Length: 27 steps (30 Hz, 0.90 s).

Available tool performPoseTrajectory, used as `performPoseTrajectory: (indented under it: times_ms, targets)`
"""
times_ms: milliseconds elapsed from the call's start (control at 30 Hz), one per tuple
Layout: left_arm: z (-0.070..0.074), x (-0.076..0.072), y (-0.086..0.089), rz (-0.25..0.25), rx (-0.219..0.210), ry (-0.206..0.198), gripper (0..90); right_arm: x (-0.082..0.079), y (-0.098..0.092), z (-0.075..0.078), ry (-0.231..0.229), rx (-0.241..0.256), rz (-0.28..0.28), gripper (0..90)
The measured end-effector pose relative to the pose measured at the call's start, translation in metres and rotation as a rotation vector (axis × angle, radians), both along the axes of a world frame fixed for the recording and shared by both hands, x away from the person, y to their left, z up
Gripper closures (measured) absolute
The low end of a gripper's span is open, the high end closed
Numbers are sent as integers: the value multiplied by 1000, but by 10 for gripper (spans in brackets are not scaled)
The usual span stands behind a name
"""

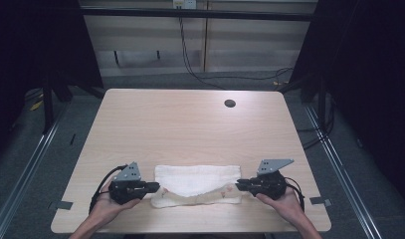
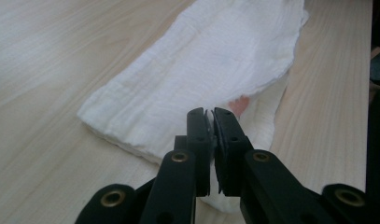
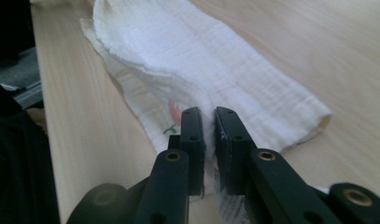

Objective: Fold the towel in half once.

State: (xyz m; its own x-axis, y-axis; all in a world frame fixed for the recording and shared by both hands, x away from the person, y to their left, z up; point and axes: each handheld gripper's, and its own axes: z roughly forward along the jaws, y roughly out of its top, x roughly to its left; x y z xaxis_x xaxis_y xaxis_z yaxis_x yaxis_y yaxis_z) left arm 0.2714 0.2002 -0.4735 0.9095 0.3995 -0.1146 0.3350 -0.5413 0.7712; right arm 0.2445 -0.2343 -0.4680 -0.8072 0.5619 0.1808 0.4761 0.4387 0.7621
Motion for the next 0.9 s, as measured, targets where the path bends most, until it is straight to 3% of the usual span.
performPoseTrajectory:
  times_ms: [67, 300, 467, 533, 600, 700, 833, 900]
  targets:
    - [0, -2, 0, -17, 5, 2, 860, -2, -1, -3, 25, 25, -6, 831]
    - [-5, -12, 1, -39, 20, 35, 828, -11, -3, -7, 34, 6, -3, 788]
    - [0, -15, 7, -50, -25, 45, 786, -20, -4, -4, 29, 14, -4, 723]
    - [5, -13, 10, -21, -84, 62, 773, -21, -6, -1, 36, 47, 0, 701]
    - [10, -12, 9, -24, -98, 50, 754, -18, -9, 2, 35, 65, -21, 696]
    - [9, -3, 5, 8, -63, 54, 718, -10, -7, 2, 30, 52, -54, 659]
    - [-1, 12, -2, 36, 3, 66, 677, 8, 8, -3, 41, 12, -54, 581]
    - [-3, 17, -4, 55, 45, 45, 671, 16, 18, -6, 47, -3, -38, 553]
